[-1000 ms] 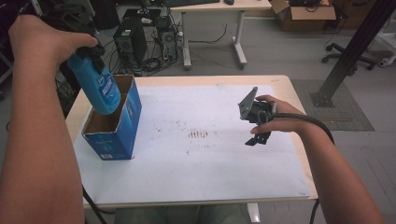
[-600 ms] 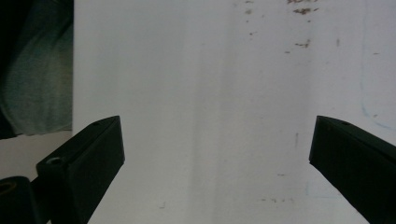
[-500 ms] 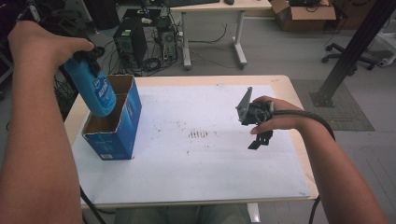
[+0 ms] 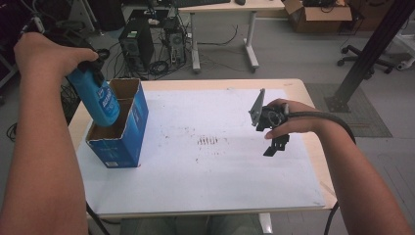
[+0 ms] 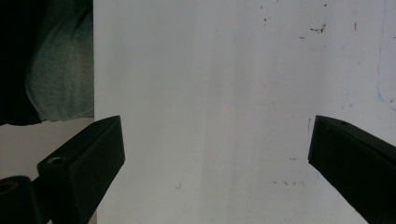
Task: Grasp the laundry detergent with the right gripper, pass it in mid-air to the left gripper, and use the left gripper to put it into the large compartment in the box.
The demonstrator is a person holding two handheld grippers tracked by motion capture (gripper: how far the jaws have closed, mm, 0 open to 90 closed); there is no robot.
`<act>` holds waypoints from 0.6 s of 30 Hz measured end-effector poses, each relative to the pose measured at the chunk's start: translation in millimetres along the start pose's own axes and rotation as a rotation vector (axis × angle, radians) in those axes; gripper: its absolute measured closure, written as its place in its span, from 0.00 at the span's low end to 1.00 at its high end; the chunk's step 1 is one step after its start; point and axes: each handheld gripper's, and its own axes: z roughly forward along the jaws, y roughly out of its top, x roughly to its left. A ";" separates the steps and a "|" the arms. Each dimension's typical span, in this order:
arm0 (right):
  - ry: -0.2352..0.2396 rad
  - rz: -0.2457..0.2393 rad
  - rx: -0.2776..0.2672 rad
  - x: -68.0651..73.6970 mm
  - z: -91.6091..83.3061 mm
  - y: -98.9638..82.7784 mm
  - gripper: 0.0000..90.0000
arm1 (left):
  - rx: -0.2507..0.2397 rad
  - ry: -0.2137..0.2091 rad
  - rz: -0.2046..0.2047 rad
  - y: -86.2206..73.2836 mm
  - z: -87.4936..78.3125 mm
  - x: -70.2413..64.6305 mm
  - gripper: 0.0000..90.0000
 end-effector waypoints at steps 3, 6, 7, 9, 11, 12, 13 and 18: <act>0.001 0.001 -0.003 0.3 -0.5 0.1 0.04 | 0.003 -0.012 0.002 -0.1 5.8 1.3 0.43; 0.003 0.004 0.001 0.9 -1.4 0.5 0.04 | 0.008 -0.021 0.001 -0.4 12.8 2.8 0.43; 0.001 0.003 0.004 1.0 -2.1 0.9 0.04 | 0.008 -0.019 0.003 -0.6 14.5 2.9 0.43; -0.001 0.005 -0.001 1.3 -2.8 1.4 0.04 | 0.014 -0.017 0.006 -1.0 19.6 2.5 0.43; 0.004 0.002 0.000 1.5 -4.2 2.1 0.04 | 0.019 -0.019 0.011 -1.8 24.4 2.8 0.43; 0.004 0.004 -0.001 1.7 -4.4 2.3 0.04 | 0.021 -0.021 0.011 -2.1 26.8 2.9 0.43; 0.005 0.004 0.005 1.8 -5.3 2.8 0.04 | 0.022 -0.022 0.012 -2.4 29.1 2.9 0.43; 0.005 0.006 0.007 2.6 -7.7 3.7 0.04 | 0.028 -0.017 0.007 -3.2 40.3 3.9 0.43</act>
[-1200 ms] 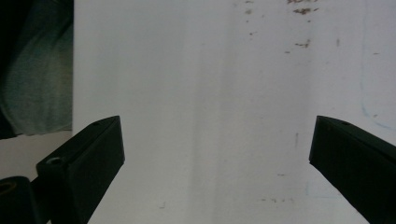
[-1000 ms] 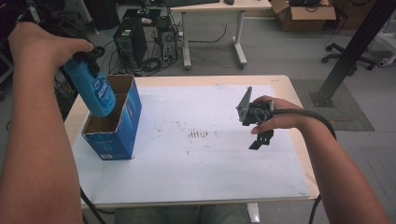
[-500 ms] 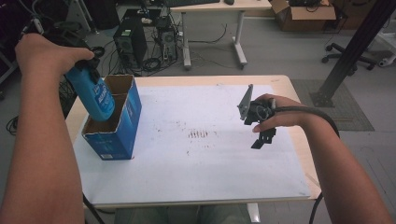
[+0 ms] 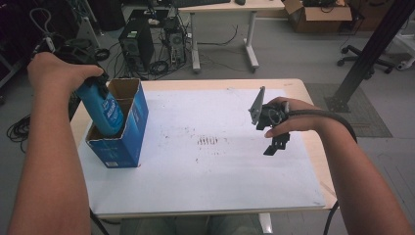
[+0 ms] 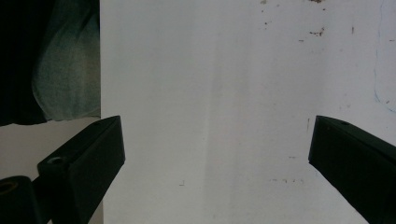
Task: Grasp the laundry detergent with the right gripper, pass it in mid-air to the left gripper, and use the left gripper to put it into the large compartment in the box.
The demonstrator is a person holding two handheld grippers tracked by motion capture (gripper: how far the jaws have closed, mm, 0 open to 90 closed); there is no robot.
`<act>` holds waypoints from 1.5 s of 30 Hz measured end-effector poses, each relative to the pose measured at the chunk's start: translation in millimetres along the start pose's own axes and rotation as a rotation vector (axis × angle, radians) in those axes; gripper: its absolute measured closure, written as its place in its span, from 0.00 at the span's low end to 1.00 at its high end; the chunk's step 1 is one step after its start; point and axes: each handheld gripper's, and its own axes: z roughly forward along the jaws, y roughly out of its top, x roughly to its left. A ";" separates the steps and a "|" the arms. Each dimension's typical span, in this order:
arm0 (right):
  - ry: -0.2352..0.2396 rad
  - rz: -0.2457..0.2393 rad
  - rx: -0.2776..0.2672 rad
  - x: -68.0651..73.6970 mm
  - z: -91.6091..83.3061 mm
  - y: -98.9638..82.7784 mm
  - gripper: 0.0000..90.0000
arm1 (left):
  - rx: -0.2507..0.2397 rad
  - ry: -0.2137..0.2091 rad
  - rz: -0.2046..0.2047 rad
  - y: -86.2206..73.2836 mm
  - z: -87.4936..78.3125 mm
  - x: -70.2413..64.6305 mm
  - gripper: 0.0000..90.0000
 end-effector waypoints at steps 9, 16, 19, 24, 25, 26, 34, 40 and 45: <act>-0.005 0.005 -0.003 0.8 -1.9 -2.4 0.04 | 0.004 0.009 0.006 0.3 15.0 -0.7 0.43; -0.004 0.001 0.000 2.0 -3.1 -1.9 0.04 | 0.001 0.003 0.008 -1.8 29.6 1.4 0.43; -0.007 0.003 -0.002 2.2 -3.8 -1.7 0.04 | -0.004 0.002 0.009 -3.1 36.3 2.3 0.43; -0.007 -0.001 -0.002 2.2 -3.3 -1.2 0.04 | 0.004 0.015 0.013 -4.0 47.8 0.8 0.43; -0.008 -0.002 -0.001 2.2 -3.2 -1.0 0.04 | 0.005 0.019 0.015 -4.0 50.8 0.2 0.43; -0.008 -0.002 -0.001 2.2 -3.2 -0.6 0.04 | 0.008 0.021 0.017 -4.0 52.5 -0.1 0.43; -0.007 -0.005 -0.001 2.8 -3.2 0.9 0.04 | 0.017 0.028 0.014 -3.2 70.5 -0.1 0.43; -0.004 -0.004 0.000 2.6 -1.4 -0.7 0.04 | 0.019 0.037 0.011 -2.9 83.3 0.8 0.43; 0.001 -0.002 -0.001 2.2 0.7 -0.9 0.04 | 0.028 0.038 0.013 -2.4 93.9 0.2 0.43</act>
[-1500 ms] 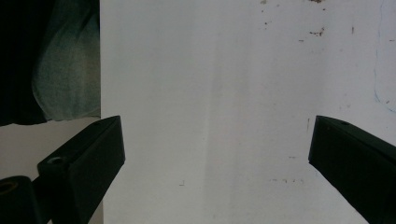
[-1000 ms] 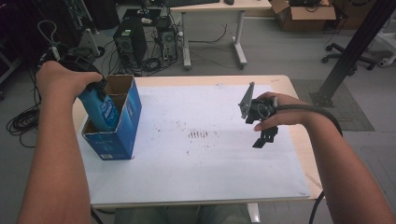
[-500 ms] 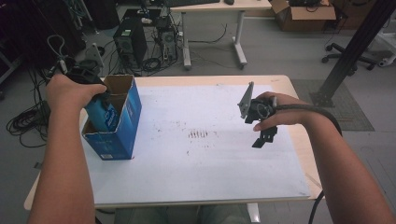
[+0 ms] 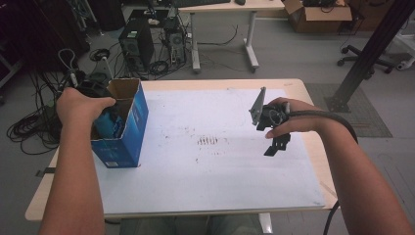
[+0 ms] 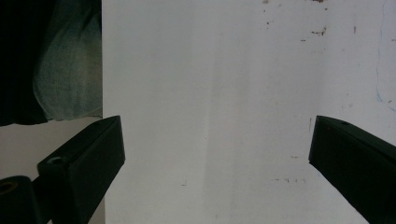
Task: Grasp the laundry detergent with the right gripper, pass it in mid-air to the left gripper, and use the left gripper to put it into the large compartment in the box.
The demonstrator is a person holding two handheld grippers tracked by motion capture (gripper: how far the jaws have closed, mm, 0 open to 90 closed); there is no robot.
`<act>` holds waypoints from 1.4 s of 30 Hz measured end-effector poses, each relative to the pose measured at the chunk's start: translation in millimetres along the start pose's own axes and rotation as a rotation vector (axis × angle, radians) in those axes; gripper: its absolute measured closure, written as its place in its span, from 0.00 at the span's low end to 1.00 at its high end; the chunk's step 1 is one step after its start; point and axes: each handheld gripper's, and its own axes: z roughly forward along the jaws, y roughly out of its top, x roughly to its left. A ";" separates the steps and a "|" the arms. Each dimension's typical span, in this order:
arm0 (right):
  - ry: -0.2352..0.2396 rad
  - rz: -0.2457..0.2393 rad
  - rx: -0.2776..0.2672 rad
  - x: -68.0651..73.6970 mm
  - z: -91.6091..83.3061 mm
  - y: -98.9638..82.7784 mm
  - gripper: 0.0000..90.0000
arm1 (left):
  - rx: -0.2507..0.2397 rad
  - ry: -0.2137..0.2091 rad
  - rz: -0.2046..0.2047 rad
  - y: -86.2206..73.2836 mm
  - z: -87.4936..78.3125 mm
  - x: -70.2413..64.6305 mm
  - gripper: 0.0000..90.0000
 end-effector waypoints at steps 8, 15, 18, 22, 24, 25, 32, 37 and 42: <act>0.001 -0.004 -0.004 0.1 1.5 -0.3 0.04 | 0.014 0.002 0.007 1.4 14.7 -1.6 0.43; 0.002 -0.001 -0.003 -0.1 3.3 -1.8 0.04 | 0.018 0.006 0.011 2.3 21.6 -3.8 0.43; -0.001 -0.002 -0.006 -0.3 4.5 -1.4 0.04 | 0.017 0.005 0.017 2.8 24.1 -5.3 0.43; 0.002 -0.004 -0.004 -1.1 5.6 -0.7 0.04 | 0.017 0.004 0.022 3.0 27.0 -6.3 0.43; 0.001 -0.002 -0.004 -1.2 5.6 -0.4 0.04 | 0.019 0.000 0.023 3.1 28.7 -6.1 0.43; 0.000 -0.004 -0.005 -1.2 5.8 -0.2 0.04 | 0.019 -0.001 0.023 3.1 29.7 -6.0 0.43; 0.002 0.000 -0.004 -1.5 7.3 -1.0 0.04 | 0.022 -0.001 0.023 2.5 35.7 -5.2 0.43; 0.003 -0.001 -0.006 -1.5 8.3 -1.1 0.04 | 0.020 -0.005 0.020 2.0 42.0 -5.8 0.43; 0.004 0.001 -0.005 -1.5 8.7 -1.5 0.04 | 0.017 -0.004 0.021 2.1 42.2 -6.0 0.43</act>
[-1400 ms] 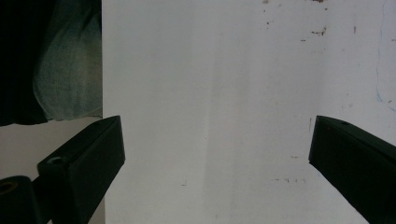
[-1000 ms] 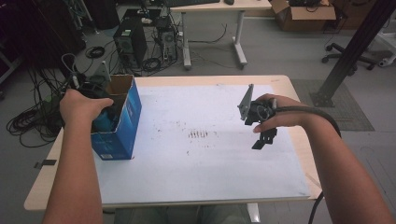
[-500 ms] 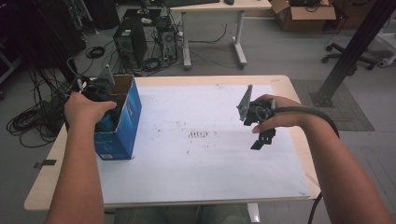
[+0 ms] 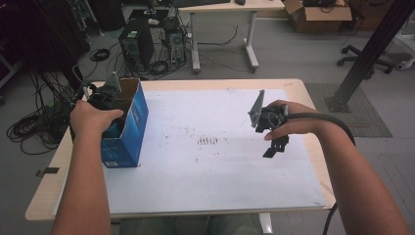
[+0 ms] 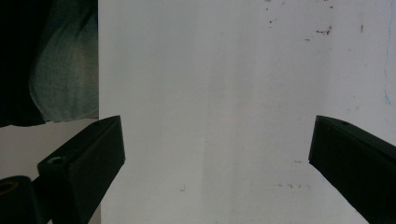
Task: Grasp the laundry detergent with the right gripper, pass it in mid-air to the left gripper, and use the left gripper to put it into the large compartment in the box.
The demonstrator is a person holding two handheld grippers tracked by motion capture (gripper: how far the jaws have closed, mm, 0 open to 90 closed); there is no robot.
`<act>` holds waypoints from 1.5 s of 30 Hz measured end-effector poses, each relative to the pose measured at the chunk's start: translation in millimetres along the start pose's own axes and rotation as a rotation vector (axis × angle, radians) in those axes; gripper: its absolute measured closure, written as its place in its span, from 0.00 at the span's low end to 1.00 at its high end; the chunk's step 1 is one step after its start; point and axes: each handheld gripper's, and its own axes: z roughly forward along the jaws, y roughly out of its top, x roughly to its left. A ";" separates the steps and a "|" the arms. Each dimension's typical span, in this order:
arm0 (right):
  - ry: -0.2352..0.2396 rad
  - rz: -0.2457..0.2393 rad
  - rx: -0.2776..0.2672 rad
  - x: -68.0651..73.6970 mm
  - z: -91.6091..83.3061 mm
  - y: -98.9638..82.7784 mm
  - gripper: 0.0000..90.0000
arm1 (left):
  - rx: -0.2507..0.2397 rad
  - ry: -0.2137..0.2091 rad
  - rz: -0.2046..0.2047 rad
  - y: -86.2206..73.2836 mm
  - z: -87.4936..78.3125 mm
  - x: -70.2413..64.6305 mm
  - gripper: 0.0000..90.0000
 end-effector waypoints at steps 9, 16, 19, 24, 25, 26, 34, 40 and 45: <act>0.000 -0.002 -0.001 0.8 -0.9 -0.9 0.04 | -0.004 -0.004 -0.001 -0.1 0.3 1.0 0.43; -0.001 -0.002 -0.002 1.4 -0.6 -1.4 0.04 | -0.008 -0.003 -0.003 -0.4 0.4 1.2 0.42; -0.002 -0.001 0.004 1.5 -0.8 -1.4 0.04 | -0.007 -0.001 -0.006 -0.4 0.5 1.1 0.42; -0.008 -0.003 -0.001 1.9 -1.0 -1.6 0.04 | -0.009 0.000 -0.018 -0.6 -0.1 1.6 0.40; -0.009 -0.001 0.000 2.1 -1.1 -1.6 0.04 | -0.009 -0.001 -0.017 -0.6 -0.4 1.2 0.39; -0.008 0.000 0.000 2.1 -1.2 -1.8 0.04 | -0.009 -0.001 -0.015 -0.6 -0.7 0.8 0.38; -0.010 -0.001 -0.002 2.3 -1.4 -2.8 0.04 | -0.012 0.015 -0.010 -0.2 -5.2 -1.6 0.37; -0.012 0.000 -0.003 2.0 -0.9 -3.8 0.04 | -0.019 0.014 -0.012 -1.1 -8.6 -1.5 0.36; -0.011 0.001 0.001 2.3 -0.8 -4.5 0.04 | -0.025 0.005 -0.015 -2.6 -13.8 -1.7 0.34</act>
